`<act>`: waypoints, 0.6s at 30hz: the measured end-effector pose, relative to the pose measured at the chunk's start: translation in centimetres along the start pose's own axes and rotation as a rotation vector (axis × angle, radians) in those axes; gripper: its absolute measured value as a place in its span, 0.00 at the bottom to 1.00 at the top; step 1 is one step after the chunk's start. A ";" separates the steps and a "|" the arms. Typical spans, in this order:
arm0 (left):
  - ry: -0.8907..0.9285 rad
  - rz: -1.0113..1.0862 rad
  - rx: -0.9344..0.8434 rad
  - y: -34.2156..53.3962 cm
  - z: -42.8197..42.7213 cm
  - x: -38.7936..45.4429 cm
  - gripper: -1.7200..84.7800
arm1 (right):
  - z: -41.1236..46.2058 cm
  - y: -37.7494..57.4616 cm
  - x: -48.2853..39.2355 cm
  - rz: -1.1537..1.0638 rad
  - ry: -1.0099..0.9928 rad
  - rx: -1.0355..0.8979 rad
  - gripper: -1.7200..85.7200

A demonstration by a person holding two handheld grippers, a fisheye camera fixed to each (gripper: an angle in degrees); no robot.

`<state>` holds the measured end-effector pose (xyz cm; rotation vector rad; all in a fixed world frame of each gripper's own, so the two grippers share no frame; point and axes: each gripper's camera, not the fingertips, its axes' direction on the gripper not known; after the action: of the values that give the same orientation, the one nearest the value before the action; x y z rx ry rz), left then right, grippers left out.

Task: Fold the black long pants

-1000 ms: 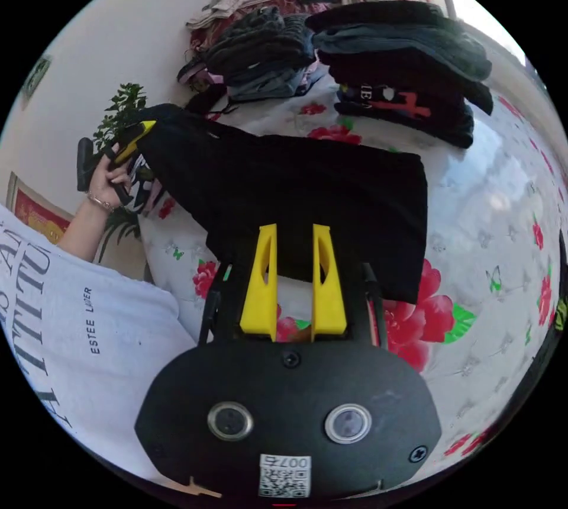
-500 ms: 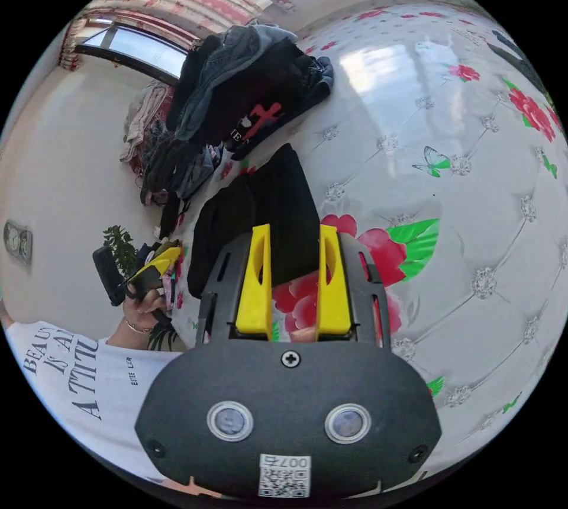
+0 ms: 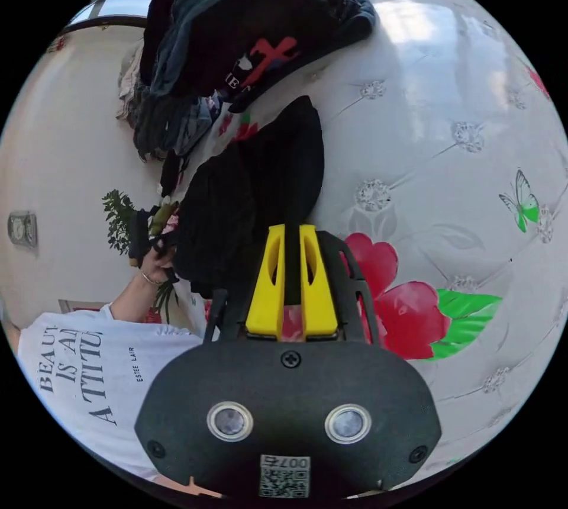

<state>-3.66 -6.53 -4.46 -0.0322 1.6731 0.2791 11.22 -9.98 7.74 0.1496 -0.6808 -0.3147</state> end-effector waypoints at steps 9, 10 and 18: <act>0.169 0.329 0.152 -5.3 -10.0 12.4 0.06 | -21.2 -3.9 -13.1 -0.359 -0.236 0.219 0.04; 0.188 0.405 0.208 -6.2 -12.5 14.7 0.06 | -23.1 -4.1 -14.2 -0.396 -0.241 0.252 0.04; 0.057 0.557 0.459 -17.2 -22.1 25.1 0.07 | -38.0 -13.2 -20.1 -0.502 -0.167 0.563 0.04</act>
<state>-25.20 -24.08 -29.85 0.7830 1.7431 0.3038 17.67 -14.45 -36.59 0.8468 -0.8825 -0.6147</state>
